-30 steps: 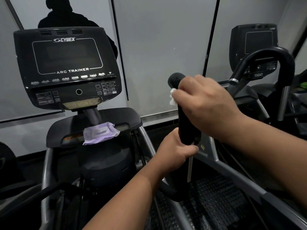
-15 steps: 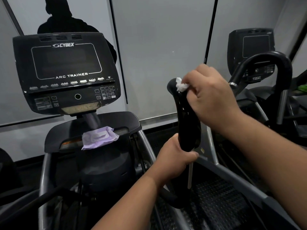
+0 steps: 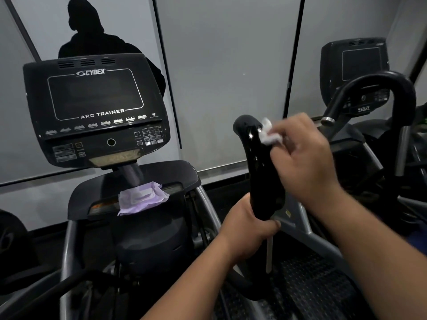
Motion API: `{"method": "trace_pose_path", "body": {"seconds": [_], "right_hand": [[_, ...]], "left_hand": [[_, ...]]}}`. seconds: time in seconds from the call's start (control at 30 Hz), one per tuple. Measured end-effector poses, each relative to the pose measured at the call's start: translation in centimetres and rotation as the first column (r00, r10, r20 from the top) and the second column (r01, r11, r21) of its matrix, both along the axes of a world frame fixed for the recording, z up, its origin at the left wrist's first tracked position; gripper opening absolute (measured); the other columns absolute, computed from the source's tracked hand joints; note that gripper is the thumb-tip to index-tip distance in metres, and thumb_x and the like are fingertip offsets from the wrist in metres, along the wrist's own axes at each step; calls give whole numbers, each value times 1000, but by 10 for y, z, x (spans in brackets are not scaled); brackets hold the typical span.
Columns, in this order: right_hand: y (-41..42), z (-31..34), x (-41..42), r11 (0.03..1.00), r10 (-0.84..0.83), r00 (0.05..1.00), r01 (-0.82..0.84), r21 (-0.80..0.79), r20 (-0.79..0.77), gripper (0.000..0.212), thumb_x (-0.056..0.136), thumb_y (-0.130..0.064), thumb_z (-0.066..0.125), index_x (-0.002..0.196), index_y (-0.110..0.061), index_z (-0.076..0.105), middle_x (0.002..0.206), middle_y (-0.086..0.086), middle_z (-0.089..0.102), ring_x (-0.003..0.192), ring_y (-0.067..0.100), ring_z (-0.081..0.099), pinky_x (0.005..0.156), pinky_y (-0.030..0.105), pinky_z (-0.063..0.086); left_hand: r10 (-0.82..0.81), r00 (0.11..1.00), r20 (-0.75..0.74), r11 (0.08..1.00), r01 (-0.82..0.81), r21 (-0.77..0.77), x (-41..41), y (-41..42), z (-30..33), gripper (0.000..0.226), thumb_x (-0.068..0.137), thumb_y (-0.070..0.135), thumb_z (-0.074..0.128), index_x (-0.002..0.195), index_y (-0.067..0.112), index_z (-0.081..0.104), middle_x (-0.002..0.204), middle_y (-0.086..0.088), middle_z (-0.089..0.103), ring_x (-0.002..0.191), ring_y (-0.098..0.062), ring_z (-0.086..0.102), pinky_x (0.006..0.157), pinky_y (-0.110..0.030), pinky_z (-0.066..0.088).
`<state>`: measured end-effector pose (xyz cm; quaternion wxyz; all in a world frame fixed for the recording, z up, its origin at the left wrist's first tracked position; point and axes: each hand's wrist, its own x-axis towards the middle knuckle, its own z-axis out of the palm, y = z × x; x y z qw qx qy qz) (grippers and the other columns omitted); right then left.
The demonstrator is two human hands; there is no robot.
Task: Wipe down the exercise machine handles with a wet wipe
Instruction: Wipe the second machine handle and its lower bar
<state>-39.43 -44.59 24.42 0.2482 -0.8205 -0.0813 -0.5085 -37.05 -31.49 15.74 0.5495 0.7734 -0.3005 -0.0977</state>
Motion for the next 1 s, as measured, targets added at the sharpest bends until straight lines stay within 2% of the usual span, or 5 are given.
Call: {"method": "trace_pose_path", "body": {"seconds": [0.3,0.43,0.63,0.8,1.0], "right_hand": [[0,8,21,960,102,995,-97,264,-4,25,86,3,59,86,-22,64,90,3,59,76,9,57,68,26,47],[0,-5,22,866,198,980,-185,464,23,21,90,-2,59,83,-22,63,91,12,66,86,26,67,77,46,55],[9,-28,-6,886,152,985,-171,431,78,25,90,3,66,83,-20,60,82,6,60,72,18,58,65,25,46],[2,8,18,880,212,977,-196,434,12,17,84,-13,57,81,-30,60,84,3,60,64,11,53,56,29,44],[22,-39,-24,981,-22,991,-5,194,136,10,84,12,62,83,3,67,92,6,53,81,13,58,74,20,52]], "left_hand": [[27,1000,-11,1000,-27,7,4,-3,-3,33,77,5,75,83,30,56,62,25,62,59,8,54,64,-16,46],[31,999,16,999,-31,32,4,-6,-4,31,74,12,76,81,33,54,61,25,60,59,8,53,65,-22,46],[46,999,-4,999,-46,22,6,-9,-6,27,64,24,73,86,27,58,69,15,63,64,-3,56,66,-34,49],[32,999,-42,999,-33,-4,6,-7,-8,28,77,5,77,93,21,60,65,23,64,63,7,57,64,-14,45],[10,1000,-15,999,-10,-36,1,-7,-2,19,74,6,76,87,7,62,71,8,63,65,-3,52,60,-22,43]]}}
